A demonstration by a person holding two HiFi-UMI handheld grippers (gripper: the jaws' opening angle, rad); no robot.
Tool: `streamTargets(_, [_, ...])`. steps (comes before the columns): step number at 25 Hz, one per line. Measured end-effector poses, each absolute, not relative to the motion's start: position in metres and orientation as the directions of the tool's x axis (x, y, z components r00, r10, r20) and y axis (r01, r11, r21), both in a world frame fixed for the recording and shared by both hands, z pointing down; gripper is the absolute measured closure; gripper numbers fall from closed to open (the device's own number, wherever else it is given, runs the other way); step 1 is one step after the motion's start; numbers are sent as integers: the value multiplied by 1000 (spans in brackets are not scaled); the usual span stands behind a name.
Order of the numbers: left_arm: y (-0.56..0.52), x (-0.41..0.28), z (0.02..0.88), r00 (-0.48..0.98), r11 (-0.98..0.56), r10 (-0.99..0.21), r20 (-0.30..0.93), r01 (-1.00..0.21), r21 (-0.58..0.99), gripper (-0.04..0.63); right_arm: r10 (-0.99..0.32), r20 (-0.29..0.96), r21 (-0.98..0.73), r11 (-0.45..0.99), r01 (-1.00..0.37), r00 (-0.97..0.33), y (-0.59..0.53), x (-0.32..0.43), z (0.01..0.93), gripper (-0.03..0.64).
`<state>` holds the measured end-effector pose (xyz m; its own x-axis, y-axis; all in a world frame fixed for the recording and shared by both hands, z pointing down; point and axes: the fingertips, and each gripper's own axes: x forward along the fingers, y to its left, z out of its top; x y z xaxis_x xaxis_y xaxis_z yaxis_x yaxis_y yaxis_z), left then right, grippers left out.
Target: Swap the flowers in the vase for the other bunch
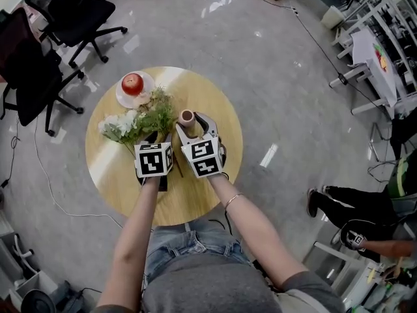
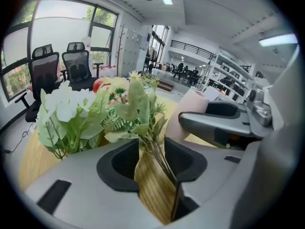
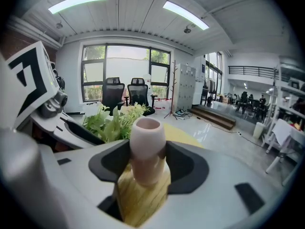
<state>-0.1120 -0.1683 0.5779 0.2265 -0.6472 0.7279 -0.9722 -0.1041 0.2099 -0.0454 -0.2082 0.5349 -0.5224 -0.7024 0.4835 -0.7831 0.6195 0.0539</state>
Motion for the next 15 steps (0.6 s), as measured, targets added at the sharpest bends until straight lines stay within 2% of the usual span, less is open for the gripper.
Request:
streamTargets(11, [-184, -109, 595, 257, -79, -582, 771, -962, 260, 443, -707, 484, 71, 619, -782, -516, -212, -44, 532, 374])
streamTargets(15, [-186, -105, 603, 272, -68, -558, 784, -956, 284, 472, -707, 484, 69, 618, -783, -515, -212, -44, 533, 374])
